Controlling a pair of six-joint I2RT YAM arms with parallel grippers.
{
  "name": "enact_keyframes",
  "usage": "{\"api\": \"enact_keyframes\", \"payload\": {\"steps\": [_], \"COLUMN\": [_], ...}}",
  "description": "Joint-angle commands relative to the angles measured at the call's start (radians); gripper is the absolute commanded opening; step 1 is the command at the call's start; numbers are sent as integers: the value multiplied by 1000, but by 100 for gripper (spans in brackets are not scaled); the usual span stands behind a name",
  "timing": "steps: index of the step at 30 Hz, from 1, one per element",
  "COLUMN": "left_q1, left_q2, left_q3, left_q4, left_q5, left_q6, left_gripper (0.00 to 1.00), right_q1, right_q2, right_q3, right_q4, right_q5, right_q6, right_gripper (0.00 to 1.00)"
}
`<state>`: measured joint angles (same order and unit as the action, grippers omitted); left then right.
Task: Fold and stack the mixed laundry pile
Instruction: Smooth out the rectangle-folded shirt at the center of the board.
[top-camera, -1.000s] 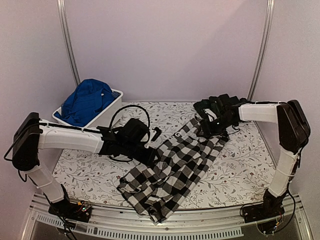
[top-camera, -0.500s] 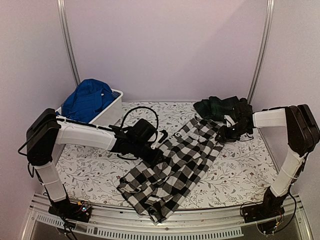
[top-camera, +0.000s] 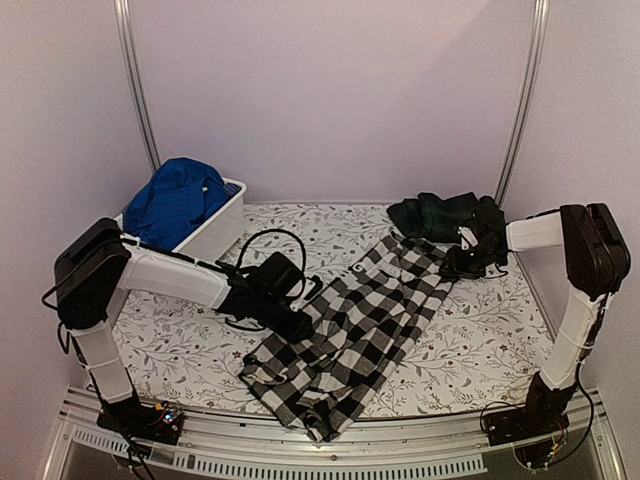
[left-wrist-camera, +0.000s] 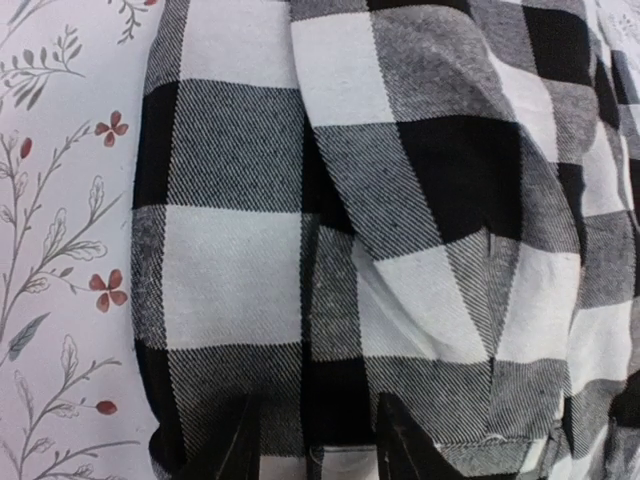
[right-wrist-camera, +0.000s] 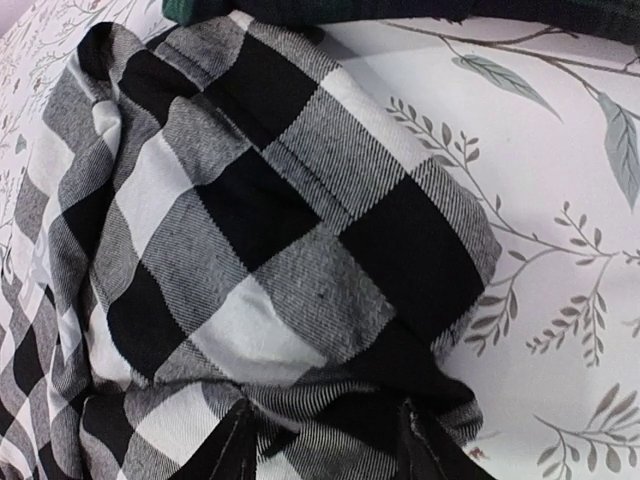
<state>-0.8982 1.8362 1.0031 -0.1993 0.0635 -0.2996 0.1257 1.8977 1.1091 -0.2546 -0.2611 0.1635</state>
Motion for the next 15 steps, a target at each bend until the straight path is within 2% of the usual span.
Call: {"api": "enact_keyframes", "payload": {"steps": [1, 5, 15], "left_q1": [-38, -144, -257], "left_q2": [-133, -178, -106], "left_q3": [-12, 26, 55], "left_q4": [17, -9, 7], "left_q5": [-3, 1, 170], "left_q6": [72, 163, 184], "left_gripper": [41, 46, 47], "right_q1": [-25, -84, -119], "right_q2": [-176, -229, -85], "right_q3": [-50, -84, -120], "right_q4": [-25, -30, 61], "right_q5": [35, 17, -136], "right_q6": [7, 18, 66], "right_gripper": [50, 52, 51]}}
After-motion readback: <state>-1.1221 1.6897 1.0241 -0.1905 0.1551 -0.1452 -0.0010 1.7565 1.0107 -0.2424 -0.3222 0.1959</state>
